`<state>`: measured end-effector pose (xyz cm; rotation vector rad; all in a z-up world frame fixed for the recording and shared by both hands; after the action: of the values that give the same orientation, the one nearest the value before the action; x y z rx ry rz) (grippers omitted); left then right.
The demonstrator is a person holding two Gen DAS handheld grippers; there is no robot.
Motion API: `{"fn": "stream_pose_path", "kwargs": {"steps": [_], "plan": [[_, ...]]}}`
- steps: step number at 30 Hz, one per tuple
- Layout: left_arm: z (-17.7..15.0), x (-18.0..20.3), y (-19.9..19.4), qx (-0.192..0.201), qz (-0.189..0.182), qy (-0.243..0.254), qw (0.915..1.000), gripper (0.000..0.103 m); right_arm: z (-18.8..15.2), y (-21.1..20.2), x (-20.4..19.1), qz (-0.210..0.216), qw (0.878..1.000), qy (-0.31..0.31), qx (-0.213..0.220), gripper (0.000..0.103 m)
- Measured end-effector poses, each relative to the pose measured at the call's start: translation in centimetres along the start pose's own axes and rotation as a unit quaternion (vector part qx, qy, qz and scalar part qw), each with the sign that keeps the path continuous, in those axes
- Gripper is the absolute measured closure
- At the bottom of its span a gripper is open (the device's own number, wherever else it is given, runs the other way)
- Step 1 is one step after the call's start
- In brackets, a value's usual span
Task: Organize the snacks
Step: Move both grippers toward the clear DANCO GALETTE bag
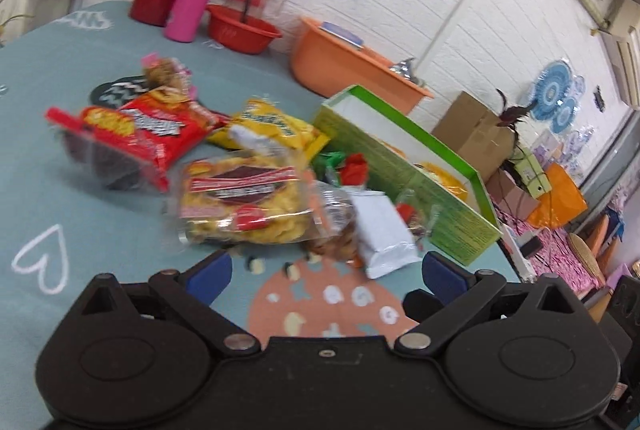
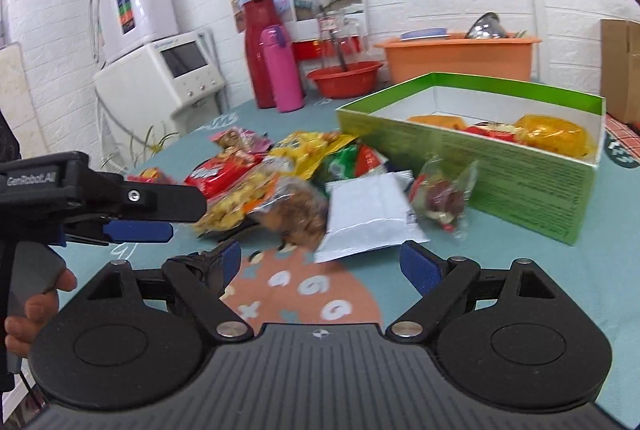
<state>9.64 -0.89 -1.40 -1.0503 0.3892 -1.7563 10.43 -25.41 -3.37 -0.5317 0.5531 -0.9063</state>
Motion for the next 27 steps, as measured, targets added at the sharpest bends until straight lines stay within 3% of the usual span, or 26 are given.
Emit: {"fn": "stream_pose_path", "kwargs": {"steps": [6, 10, 17, 21, 27], "plan": [[1.1, -3.0, -0.9, 0.035, 0.013, -0.018, 0.9991, 0.0, 0.3, 1.0, -1.9, 0.032, 0.999, -0.014, -0.014, 0.0], [2.5, -5.2, 0.8, 0.02, -0.009, -0.055, 0.9983, 0.0, 0.3, 1.5, -2.9, 0.026, 0.999, -0.024, -0.022, 0.0], [3.3, -6.2, 2.6, 0.006, -0.027, -0.068, 0.9973, 0.0, 2.0, 3.1, -3.8, 0.021, 0.999, -0.04, -0.019, 0.0], [3.1, -7.1, 2.3, 0.004, -0.034, -0.083, 0.9959, 0.0, 3.5, 4.7, -4.0, 0.016, 0.999, -0.028, -0.016, 0.02], [3.0, -7.9, 2.1, 0.009, -0.044, -0.095, 0.9945, 0.0, 4.4, 5.3, -5.1, -0.01, 0.999, -0.053, 0.007, 0.021]]}}
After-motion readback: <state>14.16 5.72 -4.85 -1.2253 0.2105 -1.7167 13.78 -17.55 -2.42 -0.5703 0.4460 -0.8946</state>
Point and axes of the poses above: each gripper's, at about its wrist camera, not at the fingertips, and y roughly the way its jaws point, x to its right, z to its top, the point moved 1 cm from there along y, roughly the way its jaws point, and after that the axes turned 15 degrees about -x, right-handed, at the moved point
